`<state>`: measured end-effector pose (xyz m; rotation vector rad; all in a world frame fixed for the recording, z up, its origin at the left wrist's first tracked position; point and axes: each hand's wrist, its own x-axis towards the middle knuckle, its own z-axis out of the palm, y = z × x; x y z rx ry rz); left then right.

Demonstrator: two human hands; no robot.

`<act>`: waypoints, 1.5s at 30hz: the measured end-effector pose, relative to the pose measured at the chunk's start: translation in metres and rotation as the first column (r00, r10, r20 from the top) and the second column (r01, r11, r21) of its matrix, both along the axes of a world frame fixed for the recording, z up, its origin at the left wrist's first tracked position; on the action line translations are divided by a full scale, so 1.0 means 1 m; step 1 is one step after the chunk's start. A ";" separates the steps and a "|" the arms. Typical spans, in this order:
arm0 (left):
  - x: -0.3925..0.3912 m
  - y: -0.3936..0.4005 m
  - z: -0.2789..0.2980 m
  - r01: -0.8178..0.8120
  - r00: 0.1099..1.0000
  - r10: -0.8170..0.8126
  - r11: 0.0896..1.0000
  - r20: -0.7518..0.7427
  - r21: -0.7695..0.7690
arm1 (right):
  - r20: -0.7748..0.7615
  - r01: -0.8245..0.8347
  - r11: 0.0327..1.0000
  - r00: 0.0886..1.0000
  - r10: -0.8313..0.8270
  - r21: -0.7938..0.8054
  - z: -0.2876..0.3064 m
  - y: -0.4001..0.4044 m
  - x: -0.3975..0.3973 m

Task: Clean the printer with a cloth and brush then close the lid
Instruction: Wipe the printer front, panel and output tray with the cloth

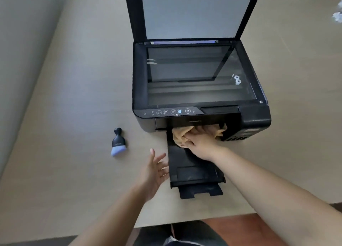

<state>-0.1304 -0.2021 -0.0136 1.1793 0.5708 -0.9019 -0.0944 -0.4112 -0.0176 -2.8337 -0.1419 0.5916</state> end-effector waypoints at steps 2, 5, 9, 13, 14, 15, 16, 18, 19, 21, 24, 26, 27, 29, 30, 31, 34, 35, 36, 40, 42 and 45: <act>-0.004 -0.003 -0.004 -0.073 0.997 0.073 0.997 -0.004 -0.014 | 0.023 0.000 1.000 1.000 -0.001 0.024 0.001 0.023 0.008; -0.005 -0.006 -0.006 -0.165 0.986 0.164 0.986 -0.021 -0.032 | -0.005 -0.160 0.975 0.987 0.162 0.152 -0.001 0.040 -0.014; -0.008 -0.009 -0.007 -0.225 0.974 0.224 0.973 -0.019 -0.043 | 0.022 -0.326 0.930 0.945 0.327 0.171 0.000 0.013 -0.025; -0.016 -0.008 -0.003 -0.291 0.957 0.292 0.955 -0.003 -0.063 | 0.063 -0.198 0.963 0.980 0.189 0.184 0.001 0.017 0.000; -0.017 -0.008 -0.003 -0.306 0.952 0.306 0.950 -0.001 -0.062 | 0.082 -0.198 0.962 0.979 0.185 0.186 0.001 0.025 0.001; -0.018 -0.008 -0.002 -0.314 0.949 0.314 0.948 0.002 -0.059 | 0.094 -0.212 0.957 0.976 0.197 0.197 0.000 0.032 -0.003; -0.018 -0.009 -0.001 -0.320 0.947 0.320 0.946 0.003 -0.049 | 0.102 -0.238 0.948 0.970 0.221 0.209 0.000 0.040 -0.009; -0.021 -0.011 -0.001 -0.329 0.944 0.329 0.943 -0.004 -0.047 | 0.093 -0.309 0.924 0.951 0.295 0.225 0.000 0.049 -0.030; -0.022 -0.011 -0.001 -0.328 0.944 0.329 0.942 -0.003 -0.064 | 0.081 -0.330 0.913 0.944 0.321 0.240 -0.001 0.050 -0.040; -0.025 -0.011 -0.004 -0.335 0.942 0.337 0.937 -0.001 -0.094 | 0.074 -0.351 0.895 0.936 0.344 0.276 -0.002 0.051 -0.055; -0.029 -0.010 -0.005 -0.350 0.936 0.352 0.932 0.005 -0.097 | 0.074 -0.401 0.866 0.914 0.398 0.298 -0.002 0.045 -0.052; -0.030 -0.011 -0.005 -0.346 0.938 0.347 0.936 0.014 -0.068 | 0.081 -0.420 0.869 0.907 0.414 0.262 0.000 0.039 -0.036; -0.030 -0.011 -0.006 -0.342 0.939 0.343 0.939 0.019 -0.050 | 0.072 -0.392 0.887 0.920 0.386 0.243 0.002 0.036 -0.027; -0.029 -0.011 -0.009 -0.336 0.941 0.337 0.942 0.030 -0.024 | 0.027 -0.299 0.928 0.953 0.300 0.223 0.004 0.032 -0.011; -0.029 -0.011 -0.010 -0.328 0.944 0.329 0.944 0.034 -0.018 | 0.000 -0.271 0.935 0.961 0.278 0.228 0.004 0.030 -0.008; -0.029 -0.011 -0.011 -0.312 0.949 0.312 0.950 0.039 -0.015 | -0.019 -0.262 0.934 0.961 0.274 0.242 0.005 0.027 -0.007; -0.028 -0.011 -0.010 -0.246 0.968 0.245 0.969 0.060 0.013 | -0.054 -0.241 0.927 0.962 0.267 0.287 0.006 0.013 -0.013; -0.028 -0.012 -0.009 -0.223 0.973 0.221 0.974 0.071 0.028 | -0.063 -0.217 0.929 0.967 0.247 0.299 0.007 0.005 -0.015; -0.027 -0.012 -0.008 -0.199 0.978 0.195 0.979 0.081 0.042 | -0.073 -0.183 0.931 0.974 0.216 0.314 0.006 -0.005 -0.019; -0.027 -0.008 -0.007 -0.137 0.986 0.130 0.989 0.106 0.059 | -0.069 0.002 0.945 0.997 0.022 0.328 0.010 -0.050 -0.037; -0.026 -0.006 -0.006 -0.107 0.988 0.100 0.992 0.115 0.060 | -0.091 0.038 0.949 0.996 -0.010 0.313 0.015 -0.063 -0.046; -0.025 -0.006 -0.005 -0.074 0.990 0.065 0.994 0.127 0.074 | -0.051 -0.013 0.966 0.998 0.026 0.256 0.017 -0.051 -0.044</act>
